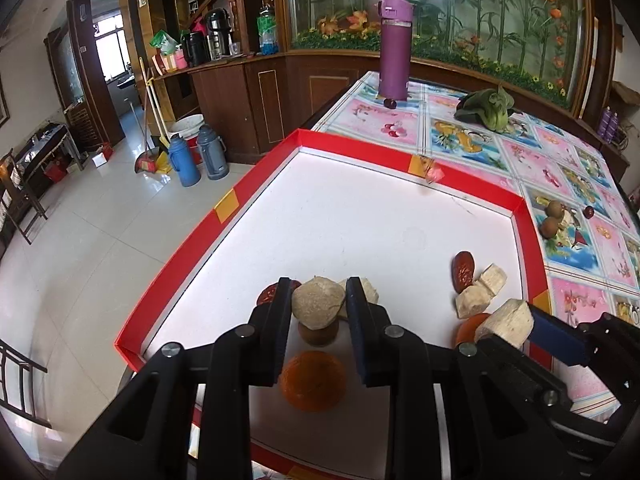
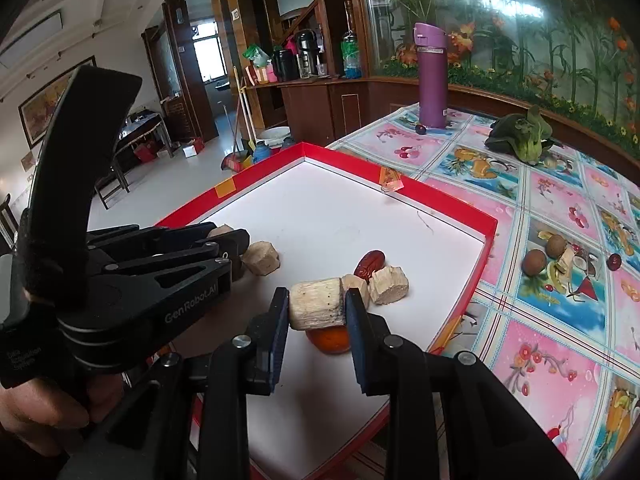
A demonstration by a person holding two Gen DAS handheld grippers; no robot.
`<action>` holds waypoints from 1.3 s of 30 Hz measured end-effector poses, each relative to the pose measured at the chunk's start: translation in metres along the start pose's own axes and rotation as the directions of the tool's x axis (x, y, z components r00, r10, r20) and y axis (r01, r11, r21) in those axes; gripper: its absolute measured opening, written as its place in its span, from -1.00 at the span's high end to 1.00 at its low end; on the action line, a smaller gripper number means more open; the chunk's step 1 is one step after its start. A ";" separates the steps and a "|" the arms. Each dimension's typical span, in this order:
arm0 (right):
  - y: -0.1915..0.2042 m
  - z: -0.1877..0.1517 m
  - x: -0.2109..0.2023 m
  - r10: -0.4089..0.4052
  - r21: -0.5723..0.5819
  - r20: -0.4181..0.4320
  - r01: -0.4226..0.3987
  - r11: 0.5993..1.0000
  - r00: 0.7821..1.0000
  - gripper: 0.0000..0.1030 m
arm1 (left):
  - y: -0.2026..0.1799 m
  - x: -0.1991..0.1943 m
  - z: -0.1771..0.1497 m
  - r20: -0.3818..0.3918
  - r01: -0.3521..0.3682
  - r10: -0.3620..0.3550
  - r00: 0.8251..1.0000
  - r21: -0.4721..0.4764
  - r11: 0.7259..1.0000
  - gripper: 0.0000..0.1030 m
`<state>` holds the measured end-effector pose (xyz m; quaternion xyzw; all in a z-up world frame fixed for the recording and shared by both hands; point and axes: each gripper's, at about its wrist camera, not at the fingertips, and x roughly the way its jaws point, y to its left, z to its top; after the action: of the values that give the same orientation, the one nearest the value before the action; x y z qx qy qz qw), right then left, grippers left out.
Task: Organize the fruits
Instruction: 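Carry the cube and brown fruit into the white tray and open both tools, then grasp another beige cube with the right tool while the left tool grasps a brown round fruit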
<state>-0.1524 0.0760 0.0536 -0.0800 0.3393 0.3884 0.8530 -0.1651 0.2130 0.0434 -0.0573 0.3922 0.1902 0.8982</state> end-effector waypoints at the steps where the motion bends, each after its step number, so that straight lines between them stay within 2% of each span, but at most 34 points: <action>1: -0.001 0.000 0.000 0.002 0.002 0.001 -0.002 1.000 1.000 0.45 | 0.000 0.000 0.000 -0.003 -0.002 0.002 1.000 -0.002 1.000 0.41; 5: -0.007 0.000 -0.005 0.012 0.014 0.015 -0.012 1.000 1.000 0.32 | 0.003 -0.001 0.000 0.003 -0.016 0.016 1.000 -0.006 1.000 -0.08; 8: -0.013 0.001 -0.011 0.014 0.028 0.032 -0.015 1.000 0.999 0.24 | 0.004 -0.004 0.000 0.012 -0.024 0.024 1.000 -0.008 1.000 -0.12; 13: -0.030 0.001 -0.022 0.011 0.069 0.056 -0.015 0.998 0.998 0.22 | 0.000 -0.007 0.002 0.015 -0.021 0.021 1.000 0.001 1.000 -0.14; 25: -0.111 -0.005 -0.050 -0.094 0.254 0.104 0.065 0.965 0.990 0.22 | -0.031 -0.015 0.005 0.026 0.003 -0.004 1.000 0.063 0.998 -0.17; 32: -0.162 -0.019 -0.064 -0.167 0.361 0.069 0.132 0.923 0.983 0.22 | -0.061 -0.022 0.007 0.025 0.046 -0.049 0.998 0.114 0.992 -0.20; 39: -0.188 -0.024 -0.064 -0.198 0.402 0.018 0.175 0.899 0.980 0.22 | -0.101 -0.026 0.006 0.008 0.107 -0.111 0.994 0.197 0.975 -0.33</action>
<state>-0.0598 -0.1018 0.0526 0.0746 0.3771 0.2299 0.8941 -0.1378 0.1138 0.0622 0.0117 0.3967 0.1015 0.9123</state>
